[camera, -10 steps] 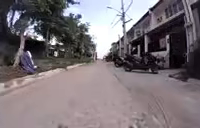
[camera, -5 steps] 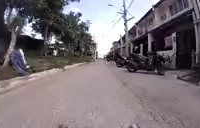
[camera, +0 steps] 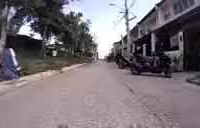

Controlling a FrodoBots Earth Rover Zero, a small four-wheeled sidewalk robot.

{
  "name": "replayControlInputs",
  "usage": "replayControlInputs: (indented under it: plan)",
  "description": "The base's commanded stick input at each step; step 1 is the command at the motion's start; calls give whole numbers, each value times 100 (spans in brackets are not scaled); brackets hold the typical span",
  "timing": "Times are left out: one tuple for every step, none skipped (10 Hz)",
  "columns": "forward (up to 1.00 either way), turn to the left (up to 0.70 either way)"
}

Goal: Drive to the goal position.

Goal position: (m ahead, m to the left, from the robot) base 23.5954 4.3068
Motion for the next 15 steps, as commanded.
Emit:
replayControlInputs:
  plan:
    - [100, 4]
    - [100, 4]
    - [100, 4]
    - [100, 4]
    - [100, 4]
    - [100, 4]
    - [100, 4]
    - [100, 4]
    - [100, 4]
    - [100, 4]
    - [100, 4]
    - [100, 4]
    - [100, 4]
    - [100, 3]
    - [100, -32]
